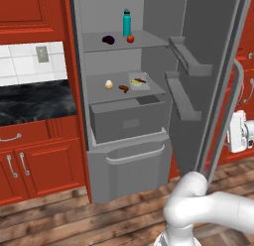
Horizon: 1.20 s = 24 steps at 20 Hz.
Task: Place the tupperware on the second highest shelf of the fridge. Make space for the tupperware among the existing items by rearranging them on the shelves if needed. Close the fridge door when finished.
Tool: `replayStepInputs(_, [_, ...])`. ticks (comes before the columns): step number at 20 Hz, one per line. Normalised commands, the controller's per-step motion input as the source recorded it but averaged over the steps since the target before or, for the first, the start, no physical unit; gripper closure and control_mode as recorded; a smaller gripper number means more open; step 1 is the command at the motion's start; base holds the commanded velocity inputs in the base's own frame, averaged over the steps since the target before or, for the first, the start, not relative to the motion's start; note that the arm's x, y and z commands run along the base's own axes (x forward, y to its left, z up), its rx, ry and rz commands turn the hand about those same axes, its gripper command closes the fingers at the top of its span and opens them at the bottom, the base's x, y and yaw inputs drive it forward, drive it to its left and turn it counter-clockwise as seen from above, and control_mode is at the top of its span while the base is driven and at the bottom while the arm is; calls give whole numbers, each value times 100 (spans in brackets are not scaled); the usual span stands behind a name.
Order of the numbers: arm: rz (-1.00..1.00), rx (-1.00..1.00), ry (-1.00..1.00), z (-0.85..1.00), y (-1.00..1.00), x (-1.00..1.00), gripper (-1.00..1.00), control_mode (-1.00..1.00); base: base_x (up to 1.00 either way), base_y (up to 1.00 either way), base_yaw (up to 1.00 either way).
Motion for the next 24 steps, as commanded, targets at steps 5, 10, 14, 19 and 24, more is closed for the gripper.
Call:
replayStepInputs(5, [32, 17, 0, 0, 100, 33, -100, -100, 0, 0, 0])
replayStepInputs(10, [25, 10, 0, 0, 100, 39, -100, -100, 0, 0, 0])
replayStepInputs(14, [7, 2, -8, 0, 100, 35, -100, -100, 0, 0, 0])
replayStepInputs(19, [-28, -7, -28, 1, 100, 17, -100, -100, 0, 0, 0])
replayStepInputs(24, [-59, -15, -30, 3, 100, 30, -100, -100, 0, 0, 0])
